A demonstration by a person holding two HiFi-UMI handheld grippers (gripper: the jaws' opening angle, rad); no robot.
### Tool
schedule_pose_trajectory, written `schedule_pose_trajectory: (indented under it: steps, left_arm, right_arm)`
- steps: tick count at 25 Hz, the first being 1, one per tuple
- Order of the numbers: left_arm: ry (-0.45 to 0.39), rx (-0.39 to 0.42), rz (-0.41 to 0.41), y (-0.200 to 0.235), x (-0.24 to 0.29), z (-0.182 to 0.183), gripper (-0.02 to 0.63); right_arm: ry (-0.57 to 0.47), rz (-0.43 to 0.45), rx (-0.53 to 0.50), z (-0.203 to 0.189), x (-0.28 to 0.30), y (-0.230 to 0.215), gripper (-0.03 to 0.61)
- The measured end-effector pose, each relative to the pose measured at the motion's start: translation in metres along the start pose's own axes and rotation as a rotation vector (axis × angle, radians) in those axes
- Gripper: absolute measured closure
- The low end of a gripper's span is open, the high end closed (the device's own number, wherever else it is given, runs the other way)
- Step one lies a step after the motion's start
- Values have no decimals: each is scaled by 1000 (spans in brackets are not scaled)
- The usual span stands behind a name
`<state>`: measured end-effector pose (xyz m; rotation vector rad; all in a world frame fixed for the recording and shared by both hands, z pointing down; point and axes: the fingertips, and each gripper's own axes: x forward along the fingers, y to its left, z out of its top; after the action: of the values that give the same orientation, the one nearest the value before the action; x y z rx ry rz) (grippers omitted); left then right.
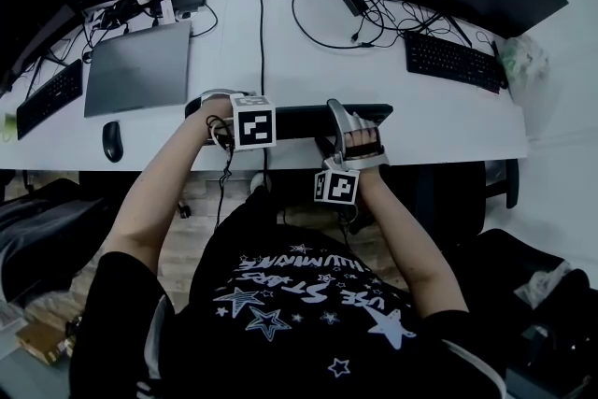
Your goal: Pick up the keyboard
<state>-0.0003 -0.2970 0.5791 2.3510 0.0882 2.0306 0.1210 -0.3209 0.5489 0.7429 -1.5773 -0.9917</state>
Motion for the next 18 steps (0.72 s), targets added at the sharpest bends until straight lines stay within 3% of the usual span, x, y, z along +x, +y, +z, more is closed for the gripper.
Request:
schedule_pose_trajectory:
  steps: [5,7,14,18]
  left_arm:
    - [-32,-30,30,-5,-5,5,454]
    - [-52,-61,51,-6,-8,8,512]
    - [-103,-172,185,-1,-20,4,522]
    - [-170,-271,267,-9,-36,5,522]
  right_arm:
    - [11,-64,14,-4,-5,-8,0]
    - [19,-66,31,-6,-7,-11,0]
    - [40,-125,118,-17,-30,-21,0]
    - [59,-177,242,-26,-50,-37,0]
